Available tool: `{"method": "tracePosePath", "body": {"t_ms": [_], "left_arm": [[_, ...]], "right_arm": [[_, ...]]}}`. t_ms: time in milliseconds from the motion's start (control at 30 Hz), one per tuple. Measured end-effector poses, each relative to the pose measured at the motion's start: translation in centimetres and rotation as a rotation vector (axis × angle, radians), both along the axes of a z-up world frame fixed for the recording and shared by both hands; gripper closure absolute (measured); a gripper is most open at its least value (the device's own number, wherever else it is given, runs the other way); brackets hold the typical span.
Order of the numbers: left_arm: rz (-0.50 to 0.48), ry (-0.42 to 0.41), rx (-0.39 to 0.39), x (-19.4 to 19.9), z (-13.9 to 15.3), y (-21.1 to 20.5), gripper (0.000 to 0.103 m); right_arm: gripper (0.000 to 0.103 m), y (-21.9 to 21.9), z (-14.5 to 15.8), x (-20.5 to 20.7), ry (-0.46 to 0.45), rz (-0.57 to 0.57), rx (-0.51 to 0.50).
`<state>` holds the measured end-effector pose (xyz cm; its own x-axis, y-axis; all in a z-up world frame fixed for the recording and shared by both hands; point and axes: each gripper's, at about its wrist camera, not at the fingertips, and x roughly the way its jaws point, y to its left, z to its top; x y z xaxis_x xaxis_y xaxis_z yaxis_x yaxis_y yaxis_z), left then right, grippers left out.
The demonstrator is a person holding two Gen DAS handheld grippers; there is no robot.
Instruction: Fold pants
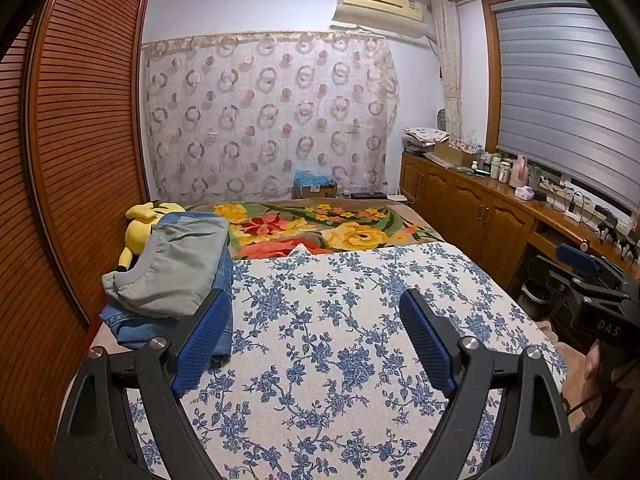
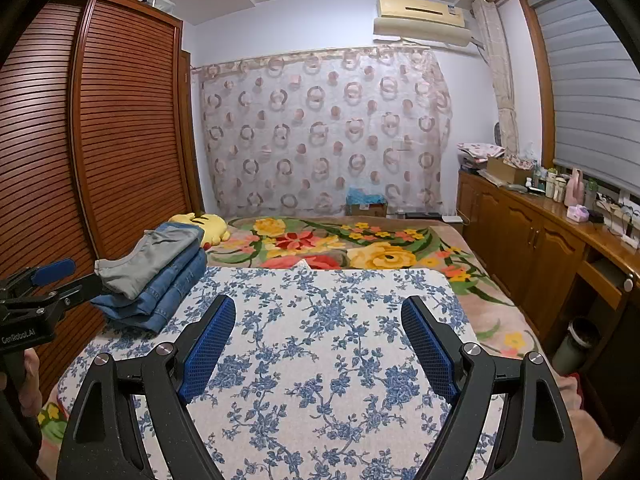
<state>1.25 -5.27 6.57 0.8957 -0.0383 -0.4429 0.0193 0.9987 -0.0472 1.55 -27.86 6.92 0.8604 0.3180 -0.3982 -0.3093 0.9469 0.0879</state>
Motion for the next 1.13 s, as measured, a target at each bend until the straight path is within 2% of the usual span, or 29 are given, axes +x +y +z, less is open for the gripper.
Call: {"method": "tracePosePath", "body": {"t_ms": [1133], "left_arm": [[-0.001, -0.001, 0.002, -0.03, -0.16, -0.07, 0.016]], "right_arm": [[0.016, 0.04, 0.07, -0.26, -0.002, -0.003, -0.001]]}}
